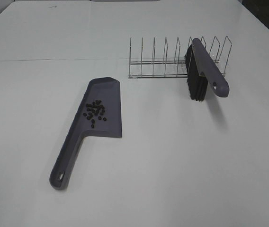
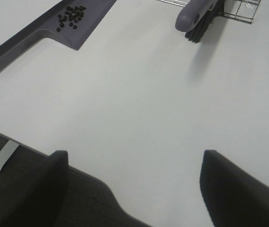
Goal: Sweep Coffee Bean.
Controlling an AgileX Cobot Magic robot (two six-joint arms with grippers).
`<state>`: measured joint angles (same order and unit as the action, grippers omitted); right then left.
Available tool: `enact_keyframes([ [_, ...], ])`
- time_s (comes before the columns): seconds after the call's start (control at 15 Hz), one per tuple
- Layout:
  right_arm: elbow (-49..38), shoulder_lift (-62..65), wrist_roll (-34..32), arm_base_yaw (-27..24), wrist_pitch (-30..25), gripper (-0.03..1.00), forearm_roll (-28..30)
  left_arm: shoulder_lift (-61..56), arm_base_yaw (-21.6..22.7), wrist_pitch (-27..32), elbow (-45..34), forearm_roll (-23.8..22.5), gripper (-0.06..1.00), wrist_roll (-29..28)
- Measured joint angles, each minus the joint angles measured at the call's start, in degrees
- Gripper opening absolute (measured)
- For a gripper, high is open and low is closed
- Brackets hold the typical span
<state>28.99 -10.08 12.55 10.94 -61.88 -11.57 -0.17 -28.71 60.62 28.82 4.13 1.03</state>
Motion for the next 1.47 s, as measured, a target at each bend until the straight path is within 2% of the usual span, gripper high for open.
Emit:
enact_keyframes([
  [0.47, 0.0, 0.0, 0.0, 0.0, 0.0, 0.68, 0.0, 0.0, 0.1, 0.0, 0.0, 0.0, 0.72, 0.0],
  [0.6, 0.0, 0.0, 0.0, -0.5, 0.0, 0.68, -0.1, 0.0, 2.0, 0.0, 0.0, 0.0, 0.72, 0.0],
  [0.87, 0.0, 2.2, 0.0, -7.9, 0.1, 0.68, -0.1, 0.0, 17.0, 0.0, 0.0, 0.0, 0.72, 0.0],
  [1.0, 0.0, 5.8, 0.1, -10.3, 0.1, 0.68, -0.2, 0.0, 22.7, 0.0, 0.0, 0.0, 0.72, 0.0],
  [1.2, 0.0, 10.3, 0.2, -11.1, -0.1, 0.68, -1.1, 0.0, 26.8, 0.0, 0.0, 0.0, 0.72, 0.0],
  [1.47, 0.0, 10.4, 0.2, -11.1, 0.0, 0.68, -1.1, 0.0, 27.2, -0.1, 0.0, 0.0, 0.72, 0.1],
])
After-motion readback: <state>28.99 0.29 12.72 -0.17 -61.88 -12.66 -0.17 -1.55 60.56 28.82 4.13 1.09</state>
